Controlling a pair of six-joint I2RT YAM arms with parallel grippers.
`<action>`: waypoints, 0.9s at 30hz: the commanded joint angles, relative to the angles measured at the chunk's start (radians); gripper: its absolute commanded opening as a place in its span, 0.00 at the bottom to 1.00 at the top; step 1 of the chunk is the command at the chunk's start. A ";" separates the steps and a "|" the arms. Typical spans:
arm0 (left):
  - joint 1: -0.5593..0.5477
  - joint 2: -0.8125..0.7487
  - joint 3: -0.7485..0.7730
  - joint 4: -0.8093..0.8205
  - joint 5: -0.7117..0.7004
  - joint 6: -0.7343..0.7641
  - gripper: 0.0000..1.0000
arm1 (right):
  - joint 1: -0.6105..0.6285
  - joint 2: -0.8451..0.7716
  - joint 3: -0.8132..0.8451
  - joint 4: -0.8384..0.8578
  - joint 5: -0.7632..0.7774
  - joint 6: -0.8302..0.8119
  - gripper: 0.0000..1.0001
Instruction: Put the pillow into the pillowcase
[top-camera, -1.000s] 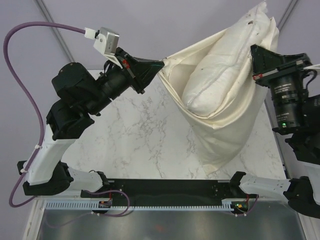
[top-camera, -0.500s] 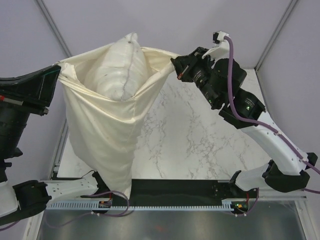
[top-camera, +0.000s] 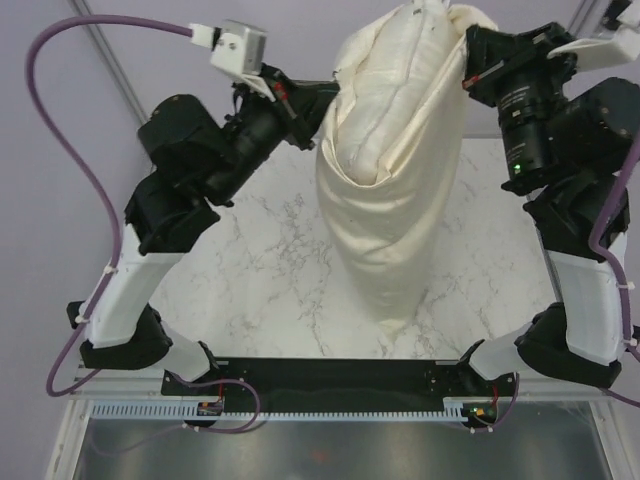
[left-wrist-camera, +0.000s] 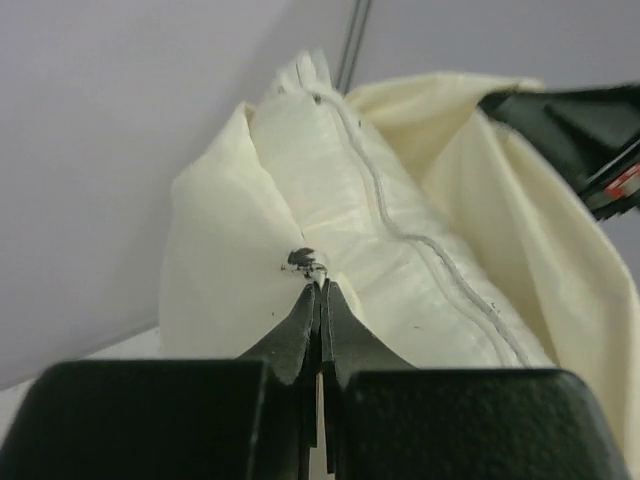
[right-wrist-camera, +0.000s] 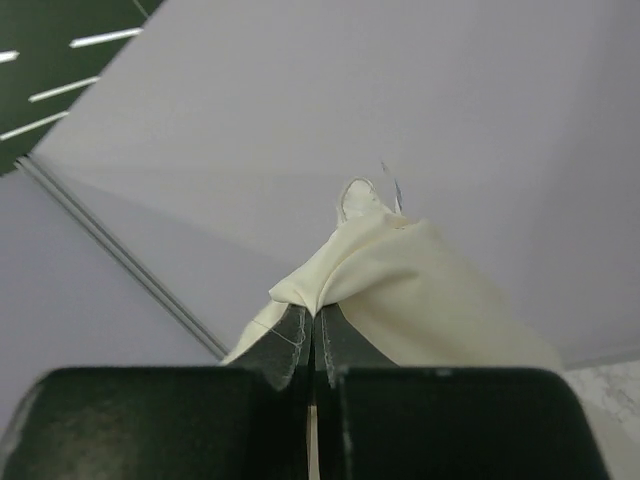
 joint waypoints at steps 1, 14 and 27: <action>0.001 -0.018 0.125 0.028 0.090 -0.075 0.02 | -0.003 0.026 0.241 0.108 -0.149 -0.006 0.00; 0.028 -0.599 -1.138 -0.110 -0.268 -0.513 0.40 | -0.001 -0.030 -0.879 0.367 -0.718 0.311 0.00; 0.043 -0.847 -1.291 -0.334 -0.426 -0.648 1.00 | 0.187 -0.145 -1.173 0.457 -0.729 0.209 0.13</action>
